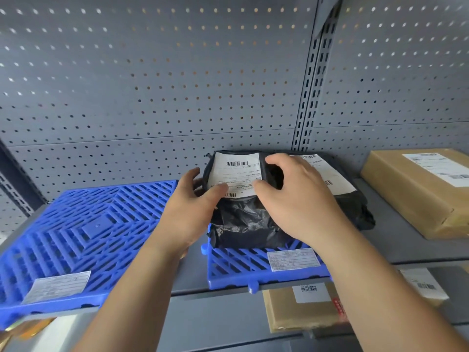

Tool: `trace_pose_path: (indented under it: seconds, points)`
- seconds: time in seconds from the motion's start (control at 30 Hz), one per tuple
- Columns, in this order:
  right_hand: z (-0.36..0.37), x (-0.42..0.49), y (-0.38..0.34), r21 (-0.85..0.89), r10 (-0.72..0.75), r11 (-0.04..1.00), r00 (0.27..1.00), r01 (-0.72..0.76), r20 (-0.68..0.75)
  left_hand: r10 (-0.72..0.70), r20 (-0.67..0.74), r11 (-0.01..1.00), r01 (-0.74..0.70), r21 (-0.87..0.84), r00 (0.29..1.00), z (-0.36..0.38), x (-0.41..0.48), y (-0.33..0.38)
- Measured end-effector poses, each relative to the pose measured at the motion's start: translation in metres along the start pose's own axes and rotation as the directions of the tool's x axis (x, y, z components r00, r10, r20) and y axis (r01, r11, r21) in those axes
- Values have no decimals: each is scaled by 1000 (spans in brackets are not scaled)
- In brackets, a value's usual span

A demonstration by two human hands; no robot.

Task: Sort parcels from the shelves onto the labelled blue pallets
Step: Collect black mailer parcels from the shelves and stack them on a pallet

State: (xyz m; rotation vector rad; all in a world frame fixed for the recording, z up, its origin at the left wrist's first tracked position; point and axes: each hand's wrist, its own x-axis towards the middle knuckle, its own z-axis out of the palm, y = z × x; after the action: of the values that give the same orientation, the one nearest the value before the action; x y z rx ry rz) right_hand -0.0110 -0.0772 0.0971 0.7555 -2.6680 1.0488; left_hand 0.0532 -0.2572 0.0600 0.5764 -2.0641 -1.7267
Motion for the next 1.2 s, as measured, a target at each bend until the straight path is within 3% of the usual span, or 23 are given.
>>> trace_pose_path:
  seconds: [0.3,0.63,0.93,1.2]
  points:
    - [-3,-25,2,-53,31,998,996,-36,-89,258,-15,911,-238,336,966,-8,-20,13]
    - [-41,-59,29,-92,22,995,985,-39,-171,489,65,792,-474,386,870,34,-70,44]
    - [-128,-115,114,-186,70,975,962,-122,-264,568,256,635,-614,468,782,163,-122,65]
    - [-220,-193,209,-269,239,905,916,-330,-322,542,451,516,-704,488,710,302,-178,68]
